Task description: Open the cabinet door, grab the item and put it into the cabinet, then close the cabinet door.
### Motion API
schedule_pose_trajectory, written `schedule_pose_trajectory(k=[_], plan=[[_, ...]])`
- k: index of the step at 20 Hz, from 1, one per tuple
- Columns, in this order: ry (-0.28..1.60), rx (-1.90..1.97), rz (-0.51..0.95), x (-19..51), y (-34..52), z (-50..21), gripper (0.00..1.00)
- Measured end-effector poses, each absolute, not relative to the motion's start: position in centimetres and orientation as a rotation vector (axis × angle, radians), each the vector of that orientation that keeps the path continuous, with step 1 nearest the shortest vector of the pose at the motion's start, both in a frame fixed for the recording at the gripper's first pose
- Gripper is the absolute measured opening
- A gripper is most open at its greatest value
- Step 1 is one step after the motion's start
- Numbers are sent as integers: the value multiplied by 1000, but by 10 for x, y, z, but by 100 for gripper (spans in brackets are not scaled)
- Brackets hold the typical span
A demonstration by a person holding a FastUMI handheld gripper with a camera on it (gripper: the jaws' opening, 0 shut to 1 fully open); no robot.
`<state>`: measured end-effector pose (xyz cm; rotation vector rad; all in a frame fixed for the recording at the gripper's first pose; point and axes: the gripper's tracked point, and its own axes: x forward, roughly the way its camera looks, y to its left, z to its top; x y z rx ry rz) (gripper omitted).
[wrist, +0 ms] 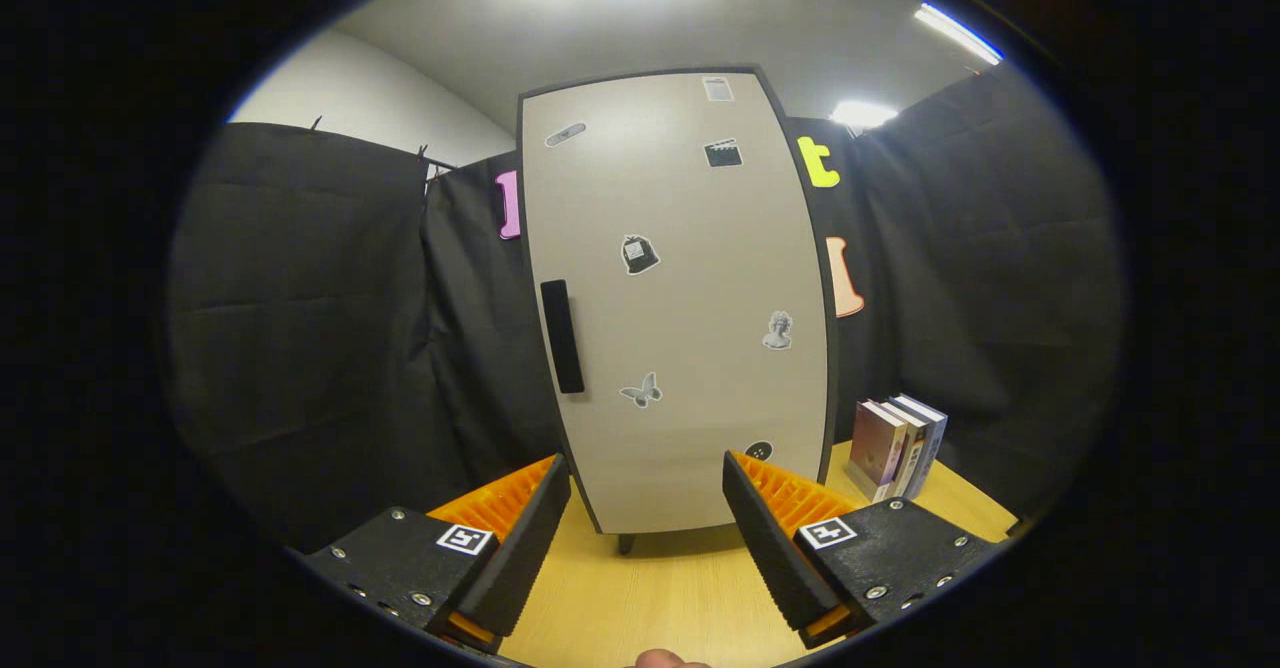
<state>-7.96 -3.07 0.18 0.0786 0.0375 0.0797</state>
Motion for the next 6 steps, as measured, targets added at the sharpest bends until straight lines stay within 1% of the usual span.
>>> schedule_pose_trajectory(k=[6], plan=[[30, 75, 77, -84, -32, 4, 95]])
